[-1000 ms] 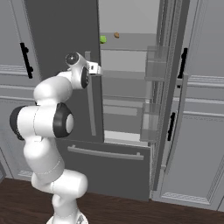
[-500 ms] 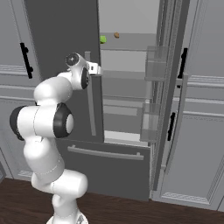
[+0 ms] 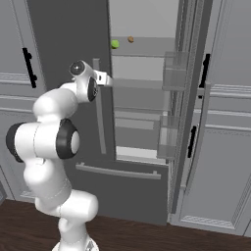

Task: Grab a lemon wedge from the fridge and one ice cube from the ice bowl, and put them in the glass of lemonade.

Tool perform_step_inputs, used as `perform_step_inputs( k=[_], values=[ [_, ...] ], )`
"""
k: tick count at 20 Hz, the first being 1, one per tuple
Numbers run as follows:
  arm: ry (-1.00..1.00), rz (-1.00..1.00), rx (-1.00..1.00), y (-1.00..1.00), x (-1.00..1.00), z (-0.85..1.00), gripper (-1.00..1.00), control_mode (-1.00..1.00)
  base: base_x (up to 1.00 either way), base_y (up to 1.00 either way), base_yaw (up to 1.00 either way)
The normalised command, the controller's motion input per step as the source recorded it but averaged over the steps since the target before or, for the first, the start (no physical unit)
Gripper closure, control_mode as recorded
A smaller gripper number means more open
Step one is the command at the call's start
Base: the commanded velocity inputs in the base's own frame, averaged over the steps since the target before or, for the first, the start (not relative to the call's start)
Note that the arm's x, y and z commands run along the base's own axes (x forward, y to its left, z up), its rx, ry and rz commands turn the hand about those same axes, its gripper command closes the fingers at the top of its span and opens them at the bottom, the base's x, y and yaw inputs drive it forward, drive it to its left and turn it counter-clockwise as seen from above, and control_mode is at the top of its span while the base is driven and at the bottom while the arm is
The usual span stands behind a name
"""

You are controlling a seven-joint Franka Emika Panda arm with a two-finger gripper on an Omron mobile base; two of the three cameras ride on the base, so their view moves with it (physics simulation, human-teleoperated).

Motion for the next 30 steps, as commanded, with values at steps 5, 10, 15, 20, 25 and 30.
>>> perform_step_inputs(
  k=[5, 10, 15, 20, 25, 30],
  values=[
    [0.00, 0.02, 0.00, 0.68, -0.83, 0.79, 1.00, -1.00, 0.00, 0.00, 0.00],
    [0.00, 0.03, 0.00, 0.60, -0.99, 0.95, 1.00, -1.00, 0.00, 0.00, 0.00],
    [-0.04, 0.01, 0.00, 0.51, -1.00, 0.67, -1.00, -1.00, 0.00, 0.00, 0.00],
    [-0.05, 0.04, 0.00, 0.16, -1.00, 0.92, -1.00, -1.00, 0.00, 0.00, 0.00],
    [-0.06, 0.01, 0.02, -0.21, -0.88, 1.00, -1.00, -1.00, 0.00, 0.00, 0.00],
    [0.04, 0.00, 0.17, -0.97, -0.36, 1.00, -1.00, -1.00, 0.00, 0.00, 0.00]
  ],
)
